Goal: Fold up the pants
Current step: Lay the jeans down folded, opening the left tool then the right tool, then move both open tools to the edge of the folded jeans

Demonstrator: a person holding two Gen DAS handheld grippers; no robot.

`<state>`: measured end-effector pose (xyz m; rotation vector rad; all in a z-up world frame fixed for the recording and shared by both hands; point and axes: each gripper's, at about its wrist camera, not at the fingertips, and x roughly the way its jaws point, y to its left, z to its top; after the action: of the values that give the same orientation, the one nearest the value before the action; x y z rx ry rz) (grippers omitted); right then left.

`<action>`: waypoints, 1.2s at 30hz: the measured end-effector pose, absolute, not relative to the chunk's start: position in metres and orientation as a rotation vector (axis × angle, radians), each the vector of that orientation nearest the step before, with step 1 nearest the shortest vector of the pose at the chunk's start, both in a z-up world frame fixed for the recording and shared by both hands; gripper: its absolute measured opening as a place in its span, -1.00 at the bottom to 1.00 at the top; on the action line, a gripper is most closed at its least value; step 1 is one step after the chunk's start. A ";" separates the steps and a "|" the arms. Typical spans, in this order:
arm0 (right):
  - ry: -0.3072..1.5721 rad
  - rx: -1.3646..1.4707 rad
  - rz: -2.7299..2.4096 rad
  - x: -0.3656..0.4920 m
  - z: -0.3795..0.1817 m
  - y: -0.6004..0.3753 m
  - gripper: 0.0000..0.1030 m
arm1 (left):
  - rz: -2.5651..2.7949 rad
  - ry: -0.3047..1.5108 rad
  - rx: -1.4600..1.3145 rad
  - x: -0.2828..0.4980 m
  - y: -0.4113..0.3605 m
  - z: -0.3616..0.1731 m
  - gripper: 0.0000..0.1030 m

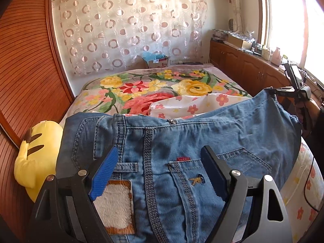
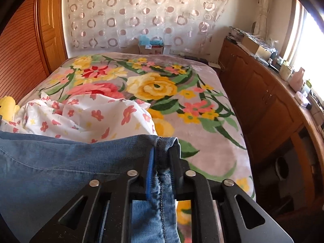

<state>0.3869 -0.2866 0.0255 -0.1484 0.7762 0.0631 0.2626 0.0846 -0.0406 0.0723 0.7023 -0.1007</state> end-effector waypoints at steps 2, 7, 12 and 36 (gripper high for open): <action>0.778 -0.144 0.055 0.379 0.029 -0.288 -0.59 | -0.104 0.695 0.070 0.256 0.083 -0.038 0.64; 0.740 -0.112 0.084 0.337 0.051 -0.283 -0.21 | -0.114 0.682 0.082 0.239 0.078 -0.032 0.64; 0.719 -0.102 0.116 0.294 0.058 -0.282 -0.17 | -0.118 0.664 0.082 0.217 0.077 -0.024 0.64; 0.717 -0.040 0.195 0.153 0.031 -0.297 -0.15 | -0.079 0.704 0.026 0.139 0.123 -0.059 0.64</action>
<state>0.1525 -0.2974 0.0313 -0.0404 0.7171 0.1947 0.1394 0.1230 -0.0590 0.0263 0.7042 -0.0794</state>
